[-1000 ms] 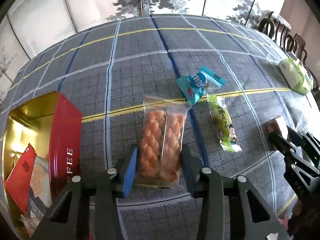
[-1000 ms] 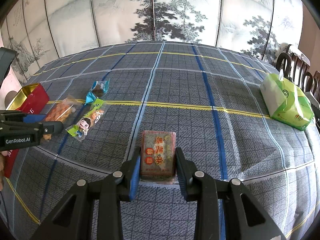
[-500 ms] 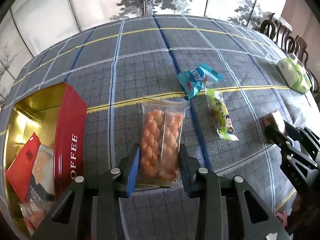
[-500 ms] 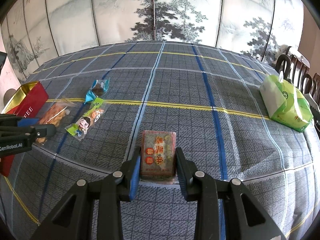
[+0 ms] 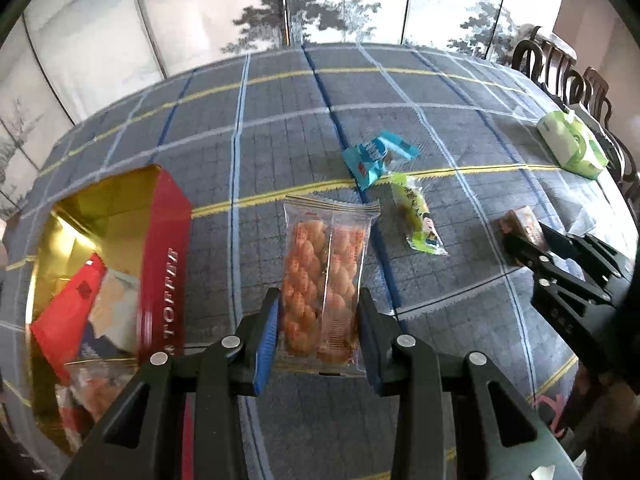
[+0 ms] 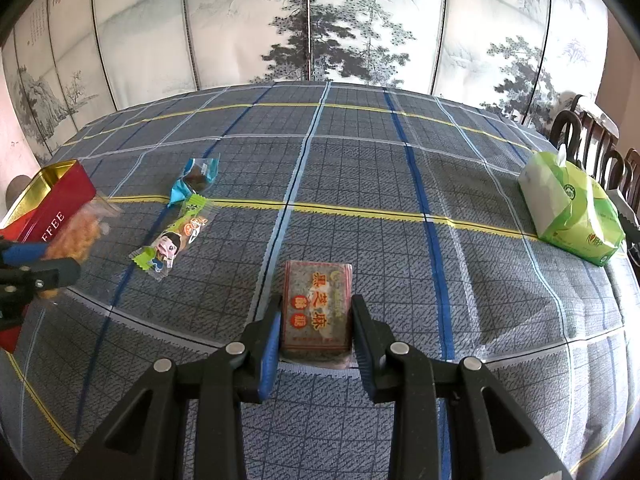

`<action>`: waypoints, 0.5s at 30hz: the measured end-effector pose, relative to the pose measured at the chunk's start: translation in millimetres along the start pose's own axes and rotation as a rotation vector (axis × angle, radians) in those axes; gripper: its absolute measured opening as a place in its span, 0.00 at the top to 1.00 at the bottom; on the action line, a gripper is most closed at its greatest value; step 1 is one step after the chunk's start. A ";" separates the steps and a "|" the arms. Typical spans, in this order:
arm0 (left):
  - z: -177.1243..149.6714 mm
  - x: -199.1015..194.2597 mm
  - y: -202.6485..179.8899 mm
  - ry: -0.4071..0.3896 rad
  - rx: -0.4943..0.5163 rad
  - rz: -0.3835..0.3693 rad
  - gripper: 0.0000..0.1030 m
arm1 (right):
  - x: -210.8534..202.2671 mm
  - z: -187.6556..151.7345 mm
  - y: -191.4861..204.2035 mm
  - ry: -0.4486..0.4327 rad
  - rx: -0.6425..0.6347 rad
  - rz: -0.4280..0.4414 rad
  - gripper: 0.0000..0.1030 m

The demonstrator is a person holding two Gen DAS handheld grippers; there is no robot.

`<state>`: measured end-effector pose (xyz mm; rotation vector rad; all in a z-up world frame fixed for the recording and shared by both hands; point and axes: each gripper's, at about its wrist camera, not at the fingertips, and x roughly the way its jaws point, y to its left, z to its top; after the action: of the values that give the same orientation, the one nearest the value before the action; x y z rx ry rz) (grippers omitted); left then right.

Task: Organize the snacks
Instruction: 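Carry the twisted-pastry bag into the gold tray and open the left gripper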

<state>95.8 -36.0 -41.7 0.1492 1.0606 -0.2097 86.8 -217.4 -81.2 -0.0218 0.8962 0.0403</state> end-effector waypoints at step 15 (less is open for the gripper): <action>-10.0 -69.6 35.5 -0.077 -0.037 0.043 0.68 | 0.2 0.2 0.7 0.000 -0.002 -0.003 0.68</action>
<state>63.1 7.5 15.2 0.1290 0.9830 -0.1559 87.1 -216.7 -81.2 -0.0248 0.8960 0.0387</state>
